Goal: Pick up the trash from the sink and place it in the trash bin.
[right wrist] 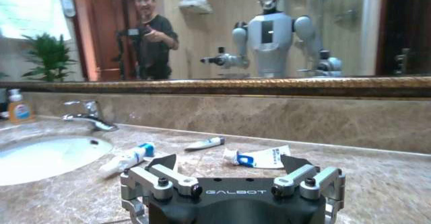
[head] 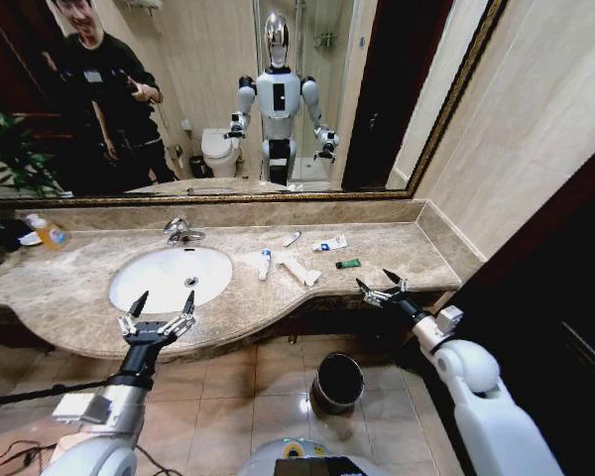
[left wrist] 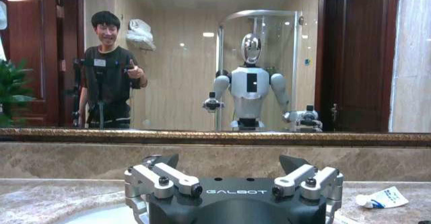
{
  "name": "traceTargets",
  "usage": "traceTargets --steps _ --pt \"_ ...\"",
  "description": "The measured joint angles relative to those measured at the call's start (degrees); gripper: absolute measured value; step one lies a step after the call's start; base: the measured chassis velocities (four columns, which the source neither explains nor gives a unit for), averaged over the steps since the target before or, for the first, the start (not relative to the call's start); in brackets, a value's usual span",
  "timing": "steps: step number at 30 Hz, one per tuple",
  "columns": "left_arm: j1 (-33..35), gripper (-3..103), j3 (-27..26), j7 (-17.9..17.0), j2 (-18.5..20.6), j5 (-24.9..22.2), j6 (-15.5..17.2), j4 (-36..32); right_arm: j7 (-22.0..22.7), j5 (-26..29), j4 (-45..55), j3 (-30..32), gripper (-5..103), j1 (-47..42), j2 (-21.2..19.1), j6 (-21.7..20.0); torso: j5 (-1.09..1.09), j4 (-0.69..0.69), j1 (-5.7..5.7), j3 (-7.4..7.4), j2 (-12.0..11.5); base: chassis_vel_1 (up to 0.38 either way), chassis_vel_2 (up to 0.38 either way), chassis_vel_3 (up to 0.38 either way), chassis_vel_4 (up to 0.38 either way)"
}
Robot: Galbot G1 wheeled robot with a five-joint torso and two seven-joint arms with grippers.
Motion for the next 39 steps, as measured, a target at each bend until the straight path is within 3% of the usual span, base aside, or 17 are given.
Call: traceTargets --steps 8,14,28,39 --pt "0.0 100 0.0 0.0 0.0 0.0 0.0 0.0 -1.3 -0.2 -2.9 -1.7 100 2.6 -3.4 0.0 -0.01 -0.01 0.0 0.0 0.0 0.0 0.0 0.0 0.0" --pt "0.0 100 0.0 0.0 0.0 0.0 0.0 0.0 3.4 -1.3 -3.3 -6.6 100 5.6 -3.7 -0.6 -0.01 0.0 0.0 0.0 0.0 0.0 0.0 0.0 0.0" --pt "0.0 100 0.0 0.0 0.0 0.0 0.0 0.0 11.1 -2.4 -8.5 -21.7 100 16.9 -1.0 -3.3 -0.02 0.01 0.0 0.0 0.0 0.0 0.0 0.0 0.0" --pt "0.0 100 0.0 0.0 0.0 0.0 0.0 0.0 17.6 -3.4 -9.9 -29.9 100 19.9 2.0 -5.3 -0.01 0.0 0.0 0.0 0.0 0.0 0.0 0.0 0.0"
